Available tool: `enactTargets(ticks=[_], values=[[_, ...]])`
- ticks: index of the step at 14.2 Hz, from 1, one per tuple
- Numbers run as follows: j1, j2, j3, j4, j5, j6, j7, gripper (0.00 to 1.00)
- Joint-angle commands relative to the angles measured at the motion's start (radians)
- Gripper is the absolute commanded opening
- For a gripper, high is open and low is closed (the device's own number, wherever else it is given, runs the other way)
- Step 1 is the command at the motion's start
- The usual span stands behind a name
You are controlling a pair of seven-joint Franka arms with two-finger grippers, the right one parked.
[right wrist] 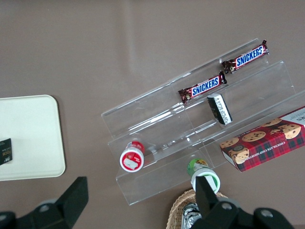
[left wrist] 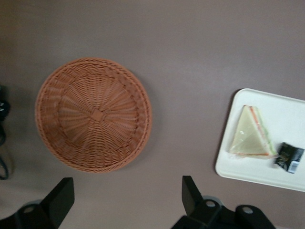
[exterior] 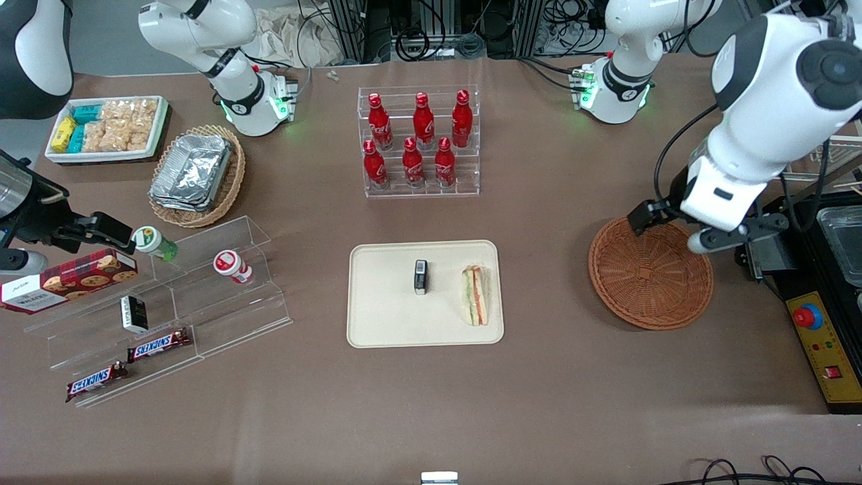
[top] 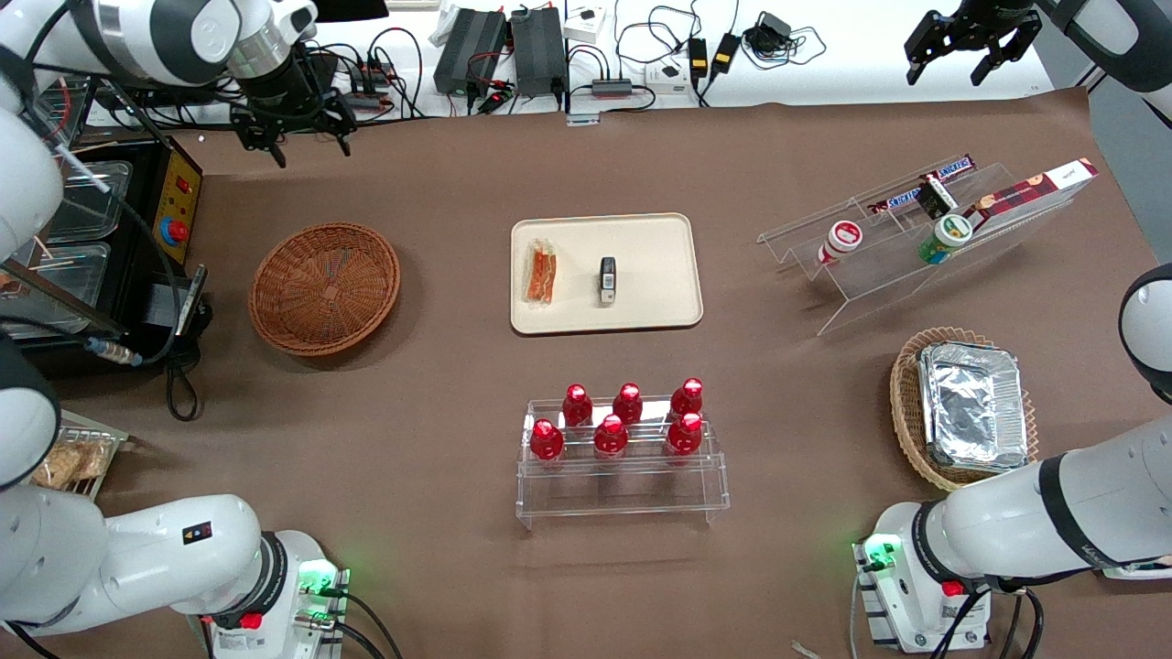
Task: Place sandwich from basket to tray
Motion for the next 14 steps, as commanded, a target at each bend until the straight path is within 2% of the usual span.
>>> enactTargets(ticks=[1, 5, 10, 14], values=[[0.018, -0.107, 0.046, -0.116, -0.033, 0.039, 0.085, 1.00], [0.018, -0.066, 0.134, -0.075, -0.032, 0.035, 0.181, 1.00], [0.018, 0.031, 0.145, 0.017, -0.021, 0.032, 0.161, 1.00], [0.021, 0.034, 0.148, 0.026, -0.013, 0.032, 0.167, 1.00]])
